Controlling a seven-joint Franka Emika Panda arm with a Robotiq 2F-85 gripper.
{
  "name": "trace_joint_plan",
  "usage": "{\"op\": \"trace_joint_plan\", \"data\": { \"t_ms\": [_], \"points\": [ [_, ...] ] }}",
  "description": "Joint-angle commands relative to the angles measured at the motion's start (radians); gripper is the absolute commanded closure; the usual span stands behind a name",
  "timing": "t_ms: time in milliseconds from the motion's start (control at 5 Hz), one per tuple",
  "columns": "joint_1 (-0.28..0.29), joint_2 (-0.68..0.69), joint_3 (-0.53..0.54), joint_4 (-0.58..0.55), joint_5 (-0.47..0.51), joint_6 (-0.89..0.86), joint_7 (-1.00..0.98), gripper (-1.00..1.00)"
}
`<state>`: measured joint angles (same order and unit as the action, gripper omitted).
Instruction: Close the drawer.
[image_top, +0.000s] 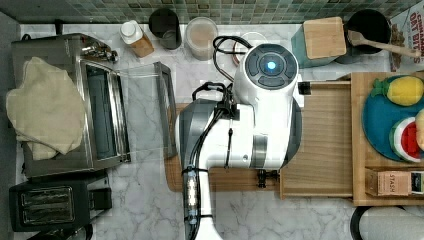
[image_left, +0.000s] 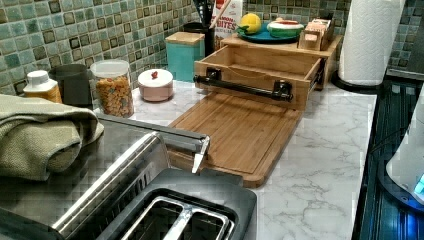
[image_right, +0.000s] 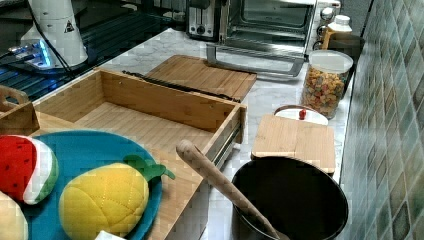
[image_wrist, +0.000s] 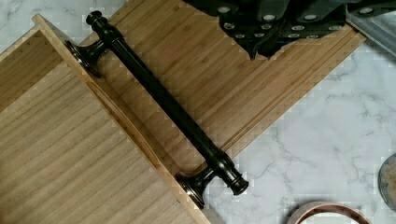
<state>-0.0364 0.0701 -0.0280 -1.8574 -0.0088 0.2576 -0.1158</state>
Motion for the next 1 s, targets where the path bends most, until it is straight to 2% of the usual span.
{"op": "trace_joint_plan", "data": {
  "t_ms": [200, 400, 600, 800, 1000],
  "points": [
    [-0.001, 0.0, -0.001, -0.013, 0.0, 0.015, 0.0, 1.0],
    [-0.002, 0.004, 0.004, -0.007, 0.02, 0.006, -0.084, 1.0],
    [0.013, -0.02, 0.024, -0.07, -0.024, 0.067, -0.229, 1.0],
    [0.027, -0.045, 0.036, -0.153, -0.042, 0.143, -0.285, 1.0],
    [0.02, -0.055, 0.038, -0.245, 0.012, 0.236, -0.39, 1.0]
  ]
}}
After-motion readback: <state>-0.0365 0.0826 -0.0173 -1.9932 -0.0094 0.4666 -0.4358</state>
